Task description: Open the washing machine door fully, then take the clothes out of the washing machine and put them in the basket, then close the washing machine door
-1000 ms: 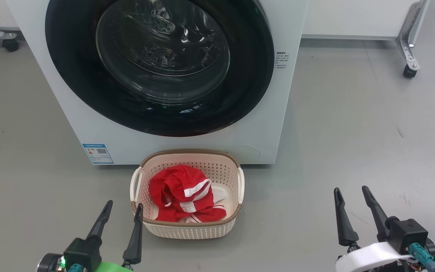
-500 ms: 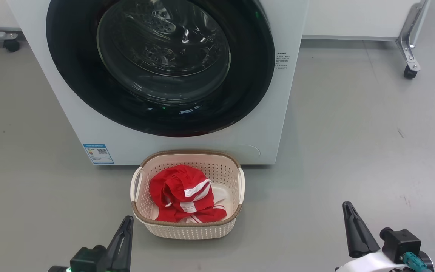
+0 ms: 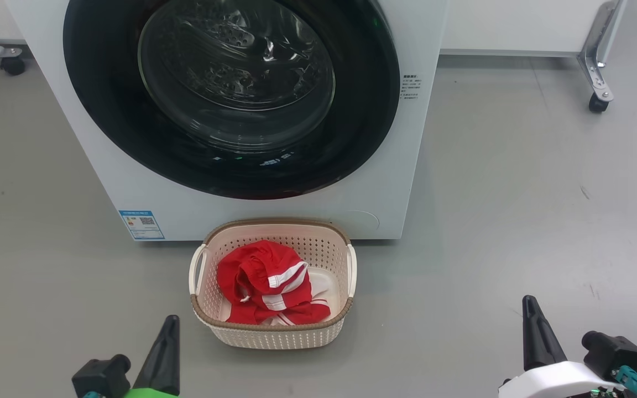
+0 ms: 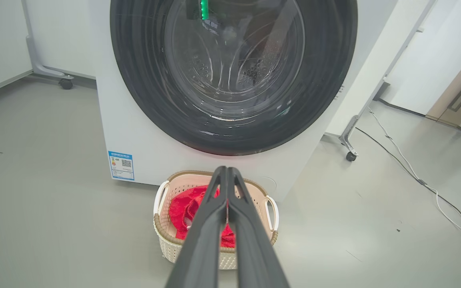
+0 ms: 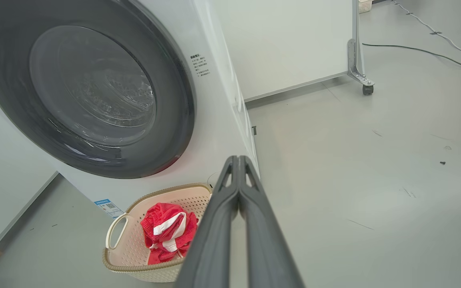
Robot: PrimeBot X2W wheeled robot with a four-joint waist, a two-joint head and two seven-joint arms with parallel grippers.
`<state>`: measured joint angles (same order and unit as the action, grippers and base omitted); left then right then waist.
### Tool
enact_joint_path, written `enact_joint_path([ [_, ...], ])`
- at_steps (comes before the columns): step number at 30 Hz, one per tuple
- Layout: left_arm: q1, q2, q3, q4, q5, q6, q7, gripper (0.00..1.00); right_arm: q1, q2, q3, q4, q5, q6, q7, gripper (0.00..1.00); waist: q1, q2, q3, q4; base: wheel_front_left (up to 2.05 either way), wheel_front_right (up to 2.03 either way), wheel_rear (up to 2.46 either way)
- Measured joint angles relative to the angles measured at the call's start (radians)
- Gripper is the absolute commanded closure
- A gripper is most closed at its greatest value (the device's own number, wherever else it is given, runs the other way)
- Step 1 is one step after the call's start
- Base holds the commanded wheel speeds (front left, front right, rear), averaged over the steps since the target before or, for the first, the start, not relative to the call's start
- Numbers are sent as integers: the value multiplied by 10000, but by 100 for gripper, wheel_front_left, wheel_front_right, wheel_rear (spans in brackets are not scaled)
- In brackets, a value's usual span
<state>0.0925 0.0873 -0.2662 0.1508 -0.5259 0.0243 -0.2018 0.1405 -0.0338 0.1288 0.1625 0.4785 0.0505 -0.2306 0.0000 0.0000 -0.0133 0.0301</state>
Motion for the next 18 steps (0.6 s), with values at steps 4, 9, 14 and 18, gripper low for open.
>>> enact_joint_path([
  [4,-5,-12,138,2,-479,-33,153,100,-20,0,-136,4,577,4,178,100,0,0,10,-14,0,0,0],
  [9,-14,-25,337,13,-1127,-102,280,100,-92,-2,-259,6,1256,10,337,100,0,0,22,-31,0,0,0],
  [14,-31,-25,466,31,-1795,-134,474,100,-109,-19,-353,29,1954,12,510,100,0,0,33,-49,0,0,0],
  [18,-60,-25,631,58,-2286,-217,608,100,-191,-48,-464,59,2500,46,677,100,0,0,42,-63,0,0,0],
])
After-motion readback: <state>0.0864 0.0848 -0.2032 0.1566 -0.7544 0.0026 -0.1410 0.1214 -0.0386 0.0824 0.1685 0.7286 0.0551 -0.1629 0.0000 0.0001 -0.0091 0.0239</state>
